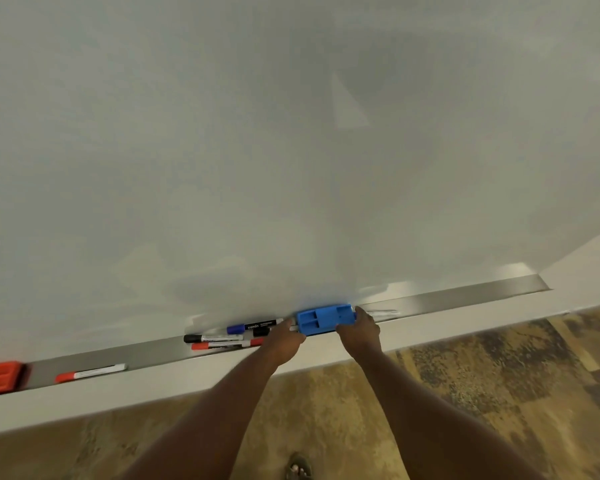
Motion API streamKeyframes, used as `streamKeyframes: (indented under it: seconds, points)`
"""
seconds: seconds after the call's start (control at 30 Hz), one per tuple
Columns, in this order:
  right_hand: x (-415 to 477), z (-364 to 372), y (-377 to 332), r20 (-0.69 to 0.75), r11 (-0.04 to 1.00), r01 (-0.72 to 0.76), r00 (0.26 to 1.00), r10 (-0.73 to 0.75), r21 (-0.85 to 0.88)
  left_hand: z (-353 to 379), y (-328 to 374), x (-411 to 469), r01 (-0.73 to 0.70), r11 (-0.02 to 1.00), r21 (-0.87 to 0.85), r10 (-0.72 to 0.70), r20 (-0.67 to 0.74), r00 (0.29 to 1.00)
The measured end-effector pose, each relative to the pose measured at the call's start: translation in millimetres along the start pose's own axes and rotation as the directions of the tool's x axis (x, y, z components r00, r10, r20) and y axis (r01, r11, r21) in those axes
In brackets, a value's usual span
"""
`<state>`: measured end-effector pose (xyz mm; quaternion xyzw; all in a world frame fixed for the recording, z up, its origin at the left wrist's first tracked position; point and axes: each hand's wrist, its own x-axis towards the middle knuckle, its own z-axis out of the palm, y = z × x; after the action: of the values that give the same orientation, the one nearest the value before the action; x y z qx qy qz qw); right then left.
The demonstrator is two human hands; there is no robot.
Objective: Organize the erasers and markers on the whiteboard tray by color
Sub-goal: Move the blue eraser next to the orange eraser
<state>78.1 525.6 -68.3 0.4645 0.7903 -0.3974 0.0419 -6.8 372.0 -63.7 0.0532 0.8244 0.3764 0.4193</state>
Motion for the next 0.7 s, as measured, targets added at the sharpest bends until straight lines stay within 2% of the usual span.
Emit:
streamKeyframes:
  seconds: [0.1,0.3,0.57,0.7]
  points:
    - [0.4,2.8,-1.1,0.040,0.999,-0.022,0.999,0.020,0.035,2.2,3.4,2.8,-0.039,0.999,-0.005,0.039,0.049,0.998]
    - [-3.6,6.7,-5.8,-0.029,1.000,-0.009,1.000,0.009,0.005,-7.7,5.6,0.5,-0.057,0.995,-0.079,0.061,0.049,0.997]
    - [-27.1,34.9,-38.2,-0.016,0.984,0.119,0.993,-0.118,0.133,-64.4,-35.1,-26.9,-0.084,0.977,-0.196,0.063,-0.113,0.992]
    - [-48.9,74.1,-74.0,0.057,0.969,0.205,0.975,-0.214,0.141,-113.8,-71.6,-48.7,-0.093,0.958,-0.270,0.035,-0.213,0.976]
